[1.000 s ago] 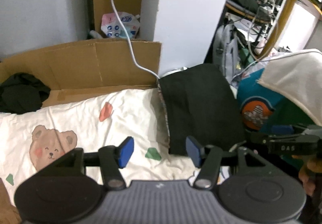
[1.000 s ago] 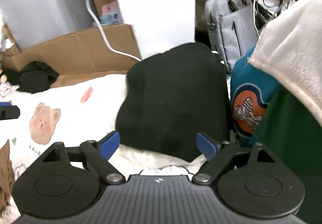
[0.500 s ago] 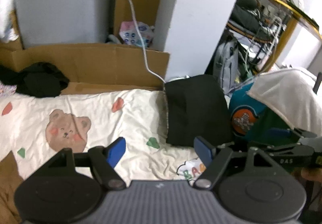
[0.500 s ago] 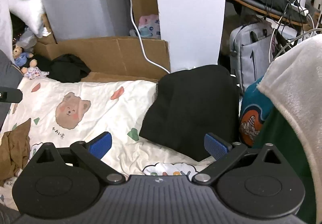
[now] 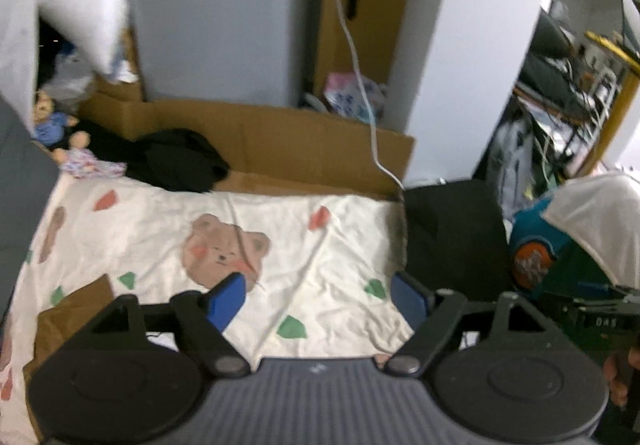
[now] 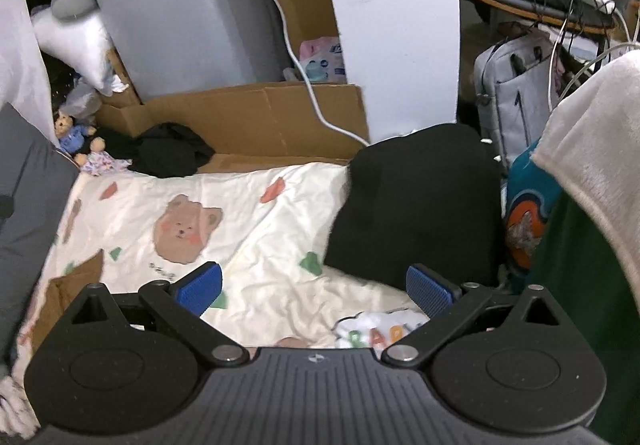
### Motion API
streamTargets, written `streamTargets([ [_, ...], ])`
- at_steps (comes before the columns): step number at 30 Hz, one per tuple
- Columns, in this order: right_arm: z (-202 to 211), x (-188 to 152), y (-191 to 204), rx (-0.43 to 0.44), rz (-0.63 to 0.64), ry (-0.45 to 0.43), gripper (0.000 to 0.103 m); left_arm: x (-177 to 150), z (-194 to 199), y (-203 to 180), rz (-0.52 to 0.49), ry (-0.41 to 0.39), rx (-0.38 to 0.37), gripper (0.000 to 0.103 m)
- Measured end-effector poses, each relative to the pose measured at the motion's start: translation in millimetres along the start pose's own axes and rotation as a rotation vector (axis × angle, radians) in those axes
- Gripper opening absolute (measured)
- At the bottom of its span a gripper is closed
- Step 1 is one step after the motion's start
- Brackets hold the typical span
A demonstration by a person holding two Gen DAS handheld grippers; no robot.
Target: Fold clothes
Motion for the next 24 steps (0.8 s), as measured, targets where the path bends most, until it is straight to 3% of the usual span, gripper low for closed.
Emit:
streamTargets([
  [3,-3.2,1.8,17.0,0.013,-0.016,0.006,0.101,-0.6,8.1,26.9,0.042,-0.013,-0.003,0.095],
  [11,-5.4,2.4,58.1,0.008,0.011,0.018,0.101,-9.7,-3.5,93.8,0.137,0.014,0.057,0.1],
  [13,-5.7,2.9,69.7,0.014,0.054,0.018,0.101,-14.0,-2.5,104.5,0.173,0.039,0.056,0.1],
  [18,-3.8,4.1,90.9,0.021,0.09,0.017,0.101,-18.1,11.6,116.4,0.158,-0.012,0.065,0.1],
  [24,8.3,-2.5,115.1,0.032,0.114,-0.015,0.101,-33.3,16.7,140.4,0.198,-0.036,0.151,0.102],
])
Point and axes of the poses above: each gripper's, at about its wrist camera, not at the fingertips, and z roughly against the way its jaws point, y to its left, x to its top, the point moved 8 cm from there along -z, roughly the way its jaws point, and after that the axes turned 12 degrees about z, right-handed, at the moved point
